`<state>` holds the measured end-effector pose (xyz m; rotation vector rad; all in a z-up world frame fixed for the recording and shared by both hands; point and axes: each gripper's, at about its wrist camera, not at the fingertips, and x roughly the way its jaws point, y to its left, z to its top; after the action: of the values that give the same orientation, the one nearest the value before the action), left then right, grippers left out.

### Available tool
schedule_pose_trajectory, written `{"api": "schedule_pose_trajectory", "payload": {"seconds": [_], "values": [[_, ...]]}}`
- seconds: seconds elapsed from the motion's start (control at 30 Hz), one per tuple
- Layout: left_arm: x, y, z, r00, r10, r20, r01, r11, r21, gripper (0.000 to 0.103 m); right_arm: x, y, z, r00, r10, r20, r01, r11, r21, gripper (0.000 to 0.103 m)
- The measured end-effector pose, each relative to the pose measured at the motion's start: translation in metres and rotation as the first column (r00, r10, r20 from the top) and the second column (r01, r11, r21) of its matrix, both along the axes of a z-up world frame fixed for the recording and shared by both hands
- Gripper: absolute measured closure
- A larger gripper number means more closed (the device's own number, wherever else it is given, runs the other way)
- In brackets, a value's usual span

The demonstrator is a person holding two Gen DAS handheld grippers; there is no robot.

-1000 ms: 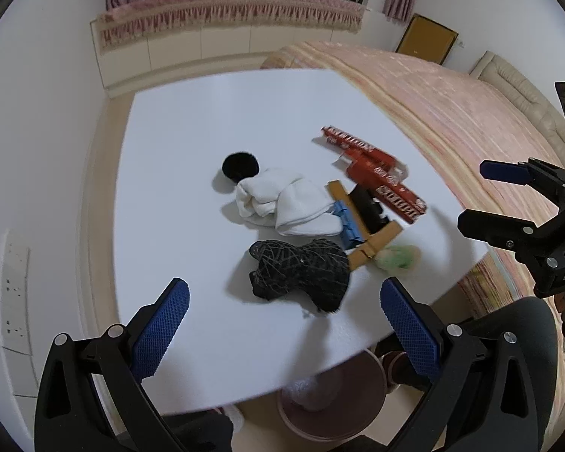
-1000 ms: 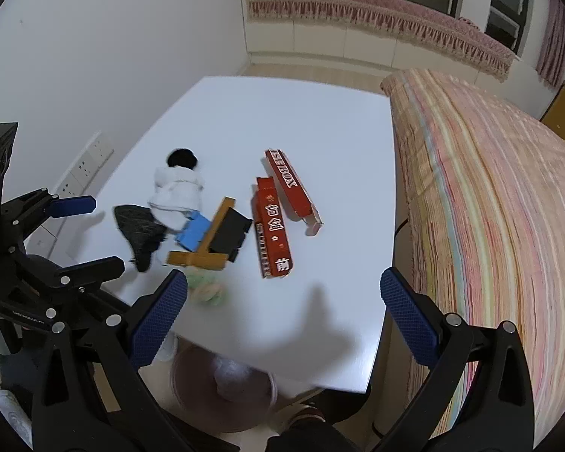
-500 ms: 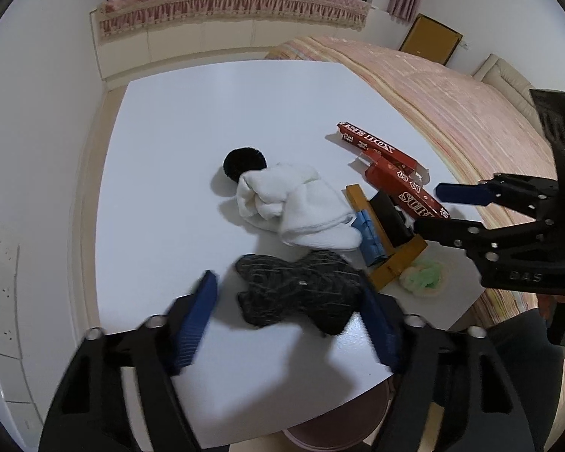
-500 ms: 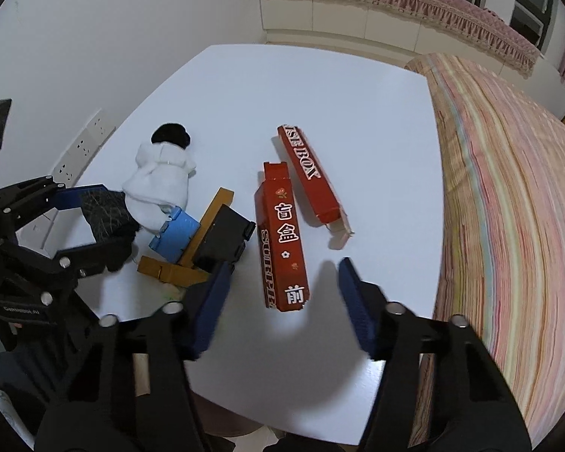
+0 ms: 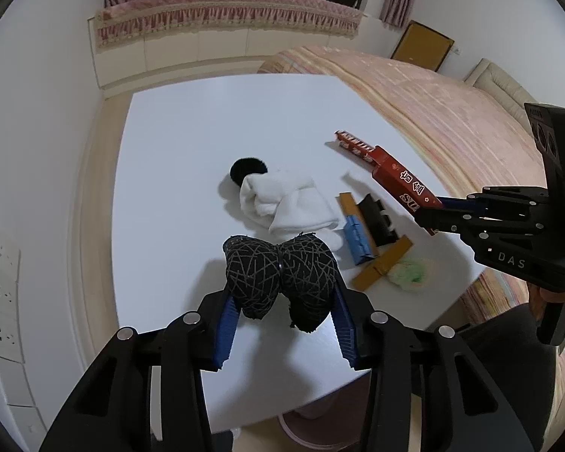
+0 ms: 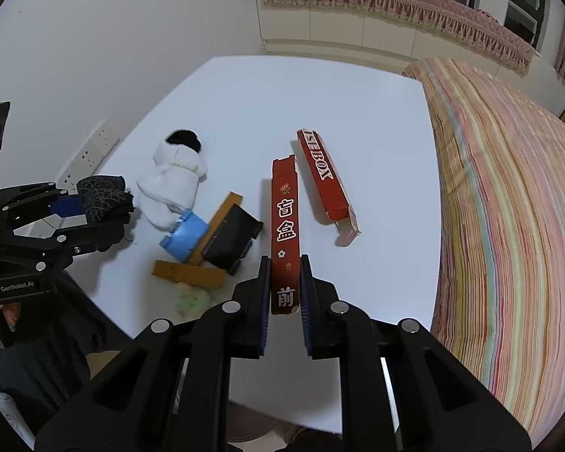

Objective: Collect trash
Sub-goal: 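Grasp the black knit glove with the left tool while the right tool grasps the red box, then carry the glove and red box over the pink wastebasket and release both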

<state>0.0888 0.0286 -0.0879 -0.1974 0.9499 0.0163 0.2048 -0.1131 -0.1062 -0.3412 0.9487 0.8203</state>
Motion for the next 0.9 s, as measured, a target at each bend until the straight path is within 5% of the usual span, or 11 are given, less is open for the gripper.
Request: {"api": "schedule_pose_trajectory", "payload": {"seconds": [0.47, 0.9], "values": [[-0.049, -0.027, 0.033, 0.995, -0.099, 0.030, 0.099, 0.995, -0.005, 0.059, -0.073, -0.042, 0.040, 1.000, -0.012, 0.017, 0.010, 0.998, 0.062, 0.089], [-0.106, -0.069, 0.025, 0.981, -0.194, 0.008, 0.194, 0.981, -0.002, 0.059, -0.157, -0.078, 0.021, 1.000, 0.004, -0.027, -0.003, 0.999, 0.035, 0.089]]}}
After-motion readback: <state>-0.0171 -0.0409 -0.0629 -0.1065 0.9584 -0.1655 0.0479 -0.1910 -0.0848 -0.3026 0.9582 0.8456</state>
